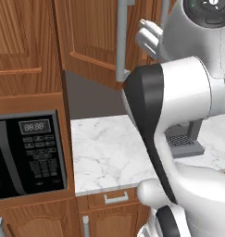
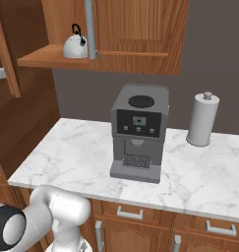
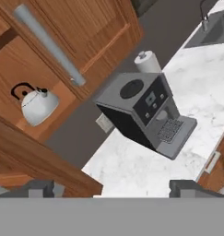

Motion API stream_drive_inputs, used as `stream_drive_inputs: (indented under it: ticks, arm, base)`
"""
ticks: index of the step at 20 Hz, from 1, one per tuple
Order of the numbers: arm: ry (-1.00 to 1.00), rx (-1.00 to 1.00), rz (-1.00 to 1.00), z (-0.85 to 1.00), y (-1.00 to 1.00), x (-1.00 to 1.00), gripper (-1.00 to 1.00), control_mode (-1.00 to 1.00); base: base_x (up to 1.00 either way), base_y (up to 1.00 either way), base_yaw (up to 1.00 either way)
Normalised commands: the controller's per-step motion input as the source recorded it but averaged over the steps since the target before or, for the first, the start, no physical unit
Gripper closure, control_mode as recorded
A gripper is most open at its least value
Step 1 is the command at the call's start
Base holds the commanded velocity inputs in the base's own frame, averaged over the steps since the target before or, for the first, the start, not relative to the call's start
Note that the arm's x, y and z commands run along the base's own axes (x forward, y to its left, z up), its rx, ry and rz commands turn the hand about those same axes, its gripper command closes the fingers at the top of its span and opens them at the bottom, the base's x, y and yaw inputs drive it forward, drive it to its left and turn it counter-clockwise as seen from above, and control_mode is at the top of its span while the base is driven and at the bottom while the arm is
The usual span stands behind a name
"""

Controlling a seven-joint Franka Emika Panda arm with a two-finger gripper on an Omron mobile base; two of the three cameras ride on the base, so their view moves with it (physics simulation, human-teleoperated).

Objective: Open the cabinet, pick the kettle from the cabinet, and place it in the sink.

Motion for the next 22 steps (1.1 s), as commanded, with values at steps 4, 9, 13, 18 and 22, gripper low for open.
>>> stream_drive_inputs:
  ticks: [4,9,13,18,22]
  arm:
    - [0.0,0.38,0.14,0.02,-0.47,-0.01,-1.0,-1.0]
    - [0.01,0.31,0.21,0.01,-0.38,0.03,-1.0,-1.0]
    - [0.02,0.28,0.2,0.0,-0.19,0.16,-1.0,-1.0]
    - [0.02,0.34,0.21,-0.02,-0.09,0.26,-1.0,-1.0]
    - [0.0,0.27,0.2,-0.1,0.04,0.36,-1.0,-1.0]
  base:
    - [0.0,0.0,0.0]
    - [0.0,0.0,0.0]
    - [0.0,0.0,0.0]
    - [0.0,0.0,0.0]
    - [0.0,0.0,0.0]
